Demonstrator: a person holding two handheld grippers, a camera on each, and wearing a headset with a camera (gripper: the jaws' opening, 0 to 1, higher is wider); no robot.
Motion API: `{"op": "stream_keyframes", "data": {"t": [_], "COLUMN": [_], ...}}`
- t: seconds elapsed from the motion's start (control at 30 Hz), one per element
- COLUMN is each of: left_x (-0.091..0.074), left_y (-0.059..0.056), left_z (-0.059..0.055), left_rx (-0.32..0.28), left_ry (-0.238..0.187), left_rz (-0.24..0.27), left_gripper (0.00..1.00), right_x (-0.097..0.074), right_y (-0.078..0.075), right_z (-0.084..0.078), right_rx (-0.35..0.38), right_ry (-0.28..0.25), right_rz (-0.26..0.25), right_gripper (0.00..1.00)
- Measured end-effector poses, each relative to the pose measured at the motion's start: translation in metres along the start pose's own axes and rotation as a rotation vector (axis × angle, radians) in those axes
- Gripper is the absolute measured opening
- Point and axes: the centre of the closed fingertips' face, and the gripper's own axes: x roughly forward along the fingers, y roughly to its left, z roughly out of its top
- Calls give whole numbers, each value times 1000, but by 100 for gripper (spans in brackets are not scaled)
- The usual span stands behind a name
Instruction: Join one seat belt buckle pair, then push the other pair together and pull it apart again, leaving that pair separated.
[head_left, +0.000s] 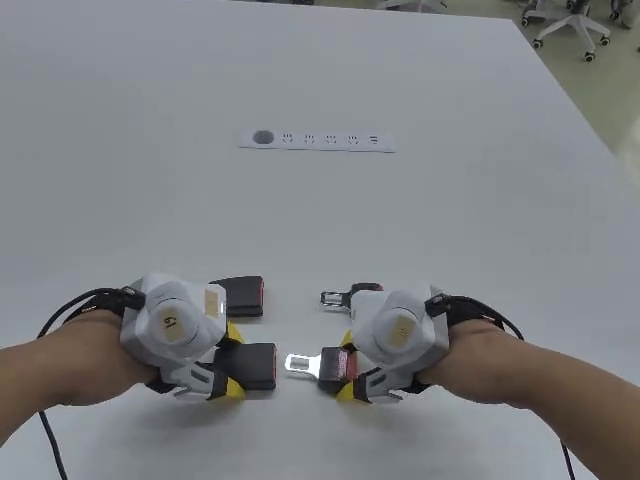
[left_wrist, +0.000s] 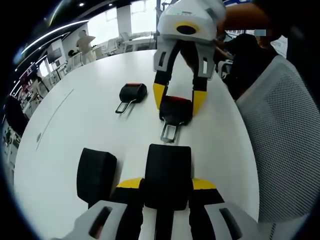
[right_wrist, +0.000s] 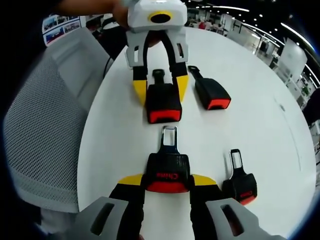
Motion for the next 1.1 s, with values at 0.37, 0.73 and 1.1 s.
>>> {"op": "stream_keyframes", "data": {"t": [0.37, 0.73, 1.1], "left_x": [-1, 1, 1], "left_y": [-2, -1, -2], "left_z": [3, 2, 3], "left_rx": [6, 19, 68], "left_ry": [8, 4, 17], "left_rz": [-3, -11, -40], "left_gripper": [35, 35, 34], "right_x": [7, 10, 12], "right_y": [2, 0, 1], "right_z": [12, 20, 20], "right_rx": [-56, -28, -75], "right_ry": [20, -15, -8], "right_rz": [8, 33, 64], "right_gripper": [32, 32, 31]}}
